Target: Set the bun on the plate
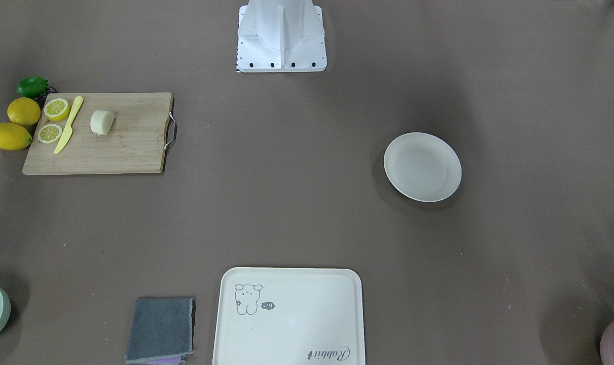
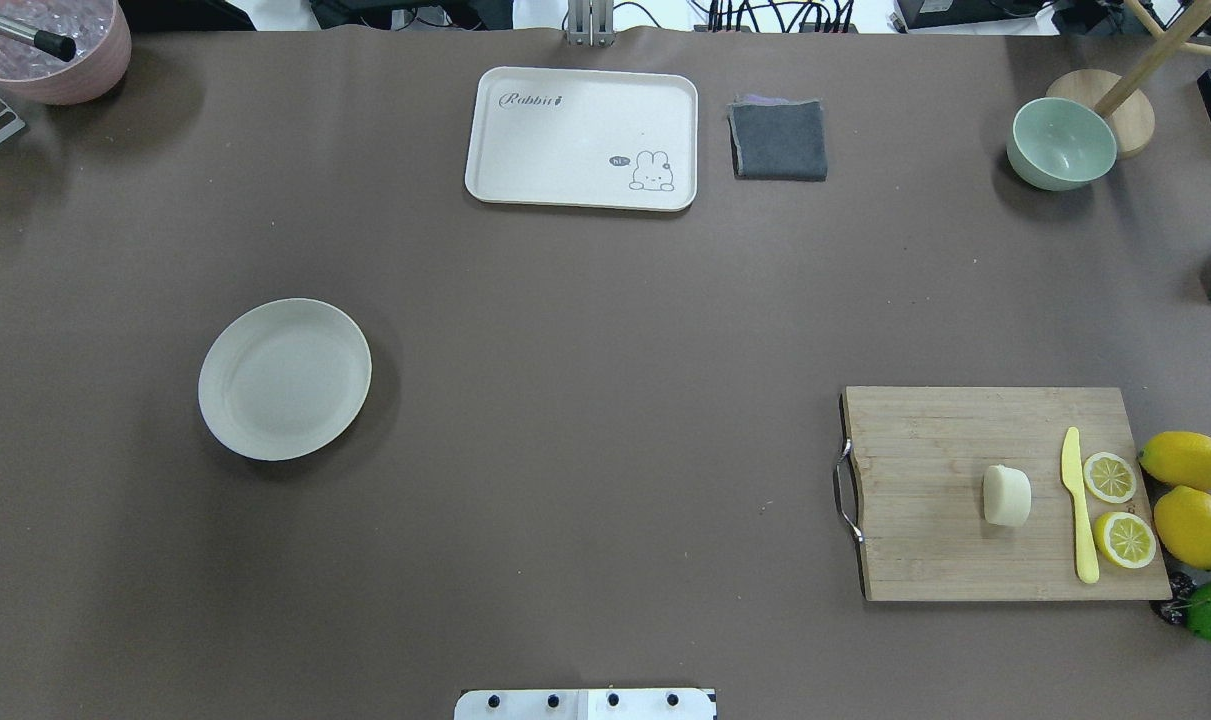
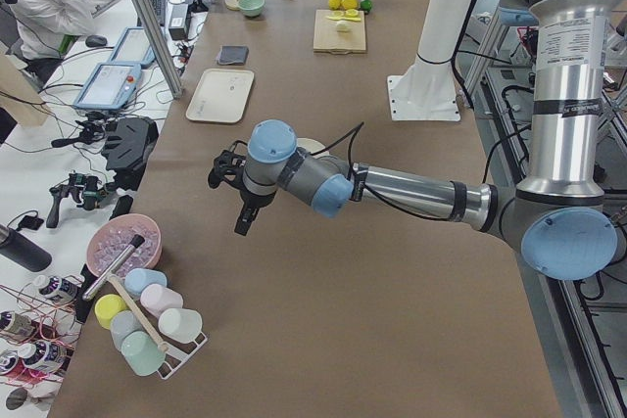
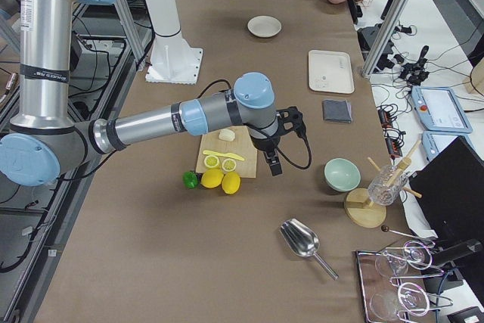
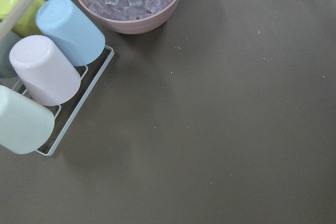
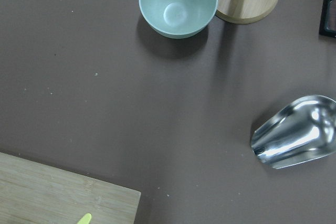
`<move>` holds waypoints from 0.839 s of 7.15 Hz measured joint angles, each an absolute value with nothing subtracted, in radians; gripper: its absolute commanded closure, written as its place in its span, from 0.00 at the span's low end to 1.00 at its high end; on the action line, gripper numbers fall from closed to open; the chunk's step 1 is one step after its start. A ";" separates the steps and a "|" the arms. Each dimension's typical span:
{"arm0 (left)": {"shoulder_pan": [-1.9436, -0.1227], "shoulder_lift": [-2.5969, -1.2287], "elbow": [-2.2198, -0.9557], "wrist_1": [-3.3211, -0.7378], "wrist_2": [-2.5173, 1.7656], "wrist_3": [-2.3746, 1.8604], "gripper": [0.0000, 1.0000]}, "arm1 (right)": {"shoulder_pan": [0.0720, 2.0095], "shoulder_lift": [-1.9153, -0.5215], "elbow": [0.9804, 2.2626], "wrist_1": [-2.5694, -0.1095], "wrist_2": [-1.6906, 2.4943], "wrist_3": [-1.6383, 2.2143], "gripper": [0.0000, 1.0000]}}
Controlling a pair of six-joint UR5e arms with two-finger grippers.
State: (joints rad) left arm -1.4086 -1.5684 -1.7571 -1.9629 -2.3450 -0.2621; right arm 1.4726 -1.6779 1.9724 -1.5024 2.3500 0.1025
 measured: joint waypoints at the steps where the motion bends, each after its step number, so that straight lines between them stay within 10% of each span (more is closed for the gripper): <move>1: -1.330 -1.596 -1.752 -1.963 -2.342 -0.354 0.02 | 1.402 -1.658 1.973 -1.487 2.322 0.203 0.00; 6: -1.031 -1.649 -1.709 -2.054 -2.333 -0.675 0.03 | 1.111 -1.625 1.962 -1.329 2.202 0.578 0.00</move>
State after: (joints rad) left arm -1.0306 -1.6489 -1.7087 -2.0536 -2.3332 -0.6751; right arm 1.1108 -1.6246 1.9615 -1.3295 2.2023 0.5784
